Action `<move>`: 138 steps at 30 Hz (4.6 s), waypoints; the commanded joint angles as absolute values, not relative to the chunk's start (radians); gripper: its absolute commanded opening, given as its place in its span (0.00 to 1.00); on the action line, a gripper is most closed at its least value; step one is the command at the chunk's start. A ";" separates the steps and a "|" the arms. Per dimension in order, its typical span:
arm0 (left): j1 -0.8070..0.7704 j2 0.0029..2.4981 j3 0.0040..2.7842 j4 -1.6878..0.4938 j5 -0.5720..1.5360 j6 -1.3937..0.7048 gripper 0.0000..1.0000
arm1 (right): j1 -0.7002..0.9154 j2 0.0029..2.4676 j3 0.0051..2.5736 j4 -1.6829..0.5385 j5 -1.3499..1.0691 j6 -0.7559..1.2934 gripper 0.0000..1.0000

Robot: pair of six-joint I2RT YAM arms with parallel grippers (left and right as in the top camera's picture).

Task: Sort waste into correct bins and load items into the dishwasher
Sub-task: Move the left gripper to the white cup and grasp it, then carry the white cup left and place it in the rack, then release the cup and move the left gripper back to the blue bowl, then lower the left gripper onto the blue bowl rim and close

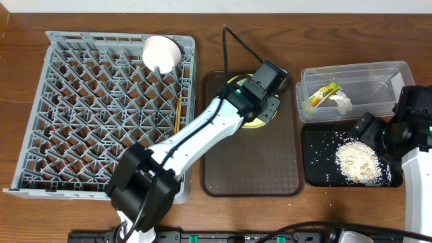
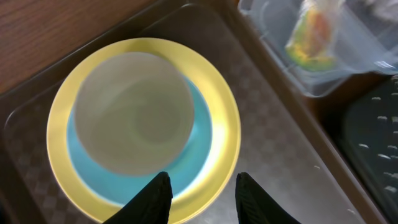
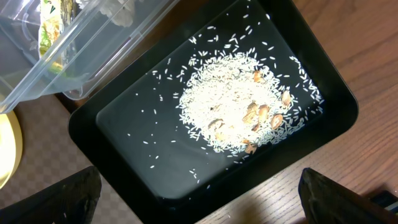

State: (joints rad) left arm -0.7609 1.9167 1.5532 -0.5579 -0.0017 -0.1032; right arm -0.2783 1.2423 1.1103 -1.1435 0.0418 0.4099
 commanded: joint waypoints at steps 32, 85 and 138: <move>-0.738 1.570 1.570 -0.612 -0.171 -0.156 0.08 | -0.292 1.234 1.124 -1.144 0.048 0.414 0.99; 0.203 1.640 1.563 -1.141 0.881 -0.019 0.08 | -0.292 1.235 1.124 -1.144 0.048 0.414 0.99; -0.686 2.004 1.562 -0.581 0.084 -0.193 0.08 | -0.292 1.235 1.124 -1.144 0.048 0.414 0.99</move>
State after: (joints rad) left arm -0.6907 1.9972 1.5642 -0.5838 0.1120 -0.1875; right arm -0.2783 1.2423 1.1103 -1.1435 0.0414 0.4099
